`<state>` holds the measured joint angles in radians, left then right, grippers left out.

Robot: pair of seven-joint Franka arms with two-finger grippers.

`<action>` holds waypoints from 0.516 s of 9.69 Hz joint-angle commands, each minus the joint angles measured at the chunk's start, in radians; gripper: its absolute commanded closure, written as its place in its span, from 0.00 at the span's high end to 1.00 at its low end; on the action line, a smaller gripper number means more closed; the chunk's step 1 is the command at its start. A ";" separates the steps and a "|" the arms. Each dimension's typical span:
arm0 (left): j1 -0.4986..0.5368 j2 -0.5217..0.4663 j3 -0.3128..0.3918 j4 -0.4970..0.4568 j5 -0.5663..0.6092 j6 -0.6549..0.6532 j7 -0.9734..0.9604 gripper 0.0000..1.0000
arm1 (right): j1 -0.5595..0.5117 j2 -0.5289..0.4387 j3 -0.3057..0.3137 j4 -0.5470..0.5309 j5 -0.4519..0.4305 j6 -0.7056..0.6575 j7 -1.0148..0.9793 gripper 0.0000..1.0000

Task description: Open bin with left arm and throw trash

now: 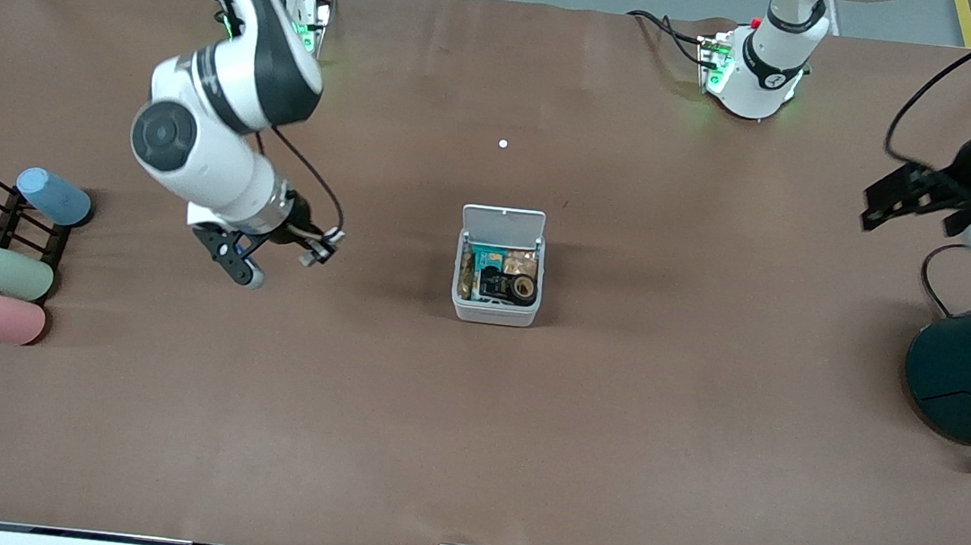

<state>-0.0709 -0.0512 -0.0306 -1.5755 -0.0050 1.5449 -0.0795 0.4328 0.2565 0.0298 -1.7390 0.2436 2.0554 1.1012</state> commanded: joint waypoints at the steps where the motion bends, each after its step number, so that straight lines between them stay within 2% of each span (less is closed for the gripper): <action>1: -0.030 -0.015 0.032 -0.009 0.061 0.017 0.052 1.00 | 0.098 0.172 -0.005 0.207 0.016 0.030 0.155 0.01; 2: -0.027 -0.012 0.032 -0.008 0.075 0.012 0.059 1.00 | 0.131 0.220 -0.005 0.240 0.008 0.102 0.211 0.01; 5: -0.004 0.016 0.032 0.025 0.054 -0.017 0.052 1.00 | 0.239 0.321 -0.007 0.242 0.003 0.283 0.223 0.02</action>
<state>-0.0796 -0.0521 -0.0038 -1.5787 0.0448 1.5465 -0.0332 0.6446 0.5328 0.0308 -1.5326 0.2445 2.3032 1.3077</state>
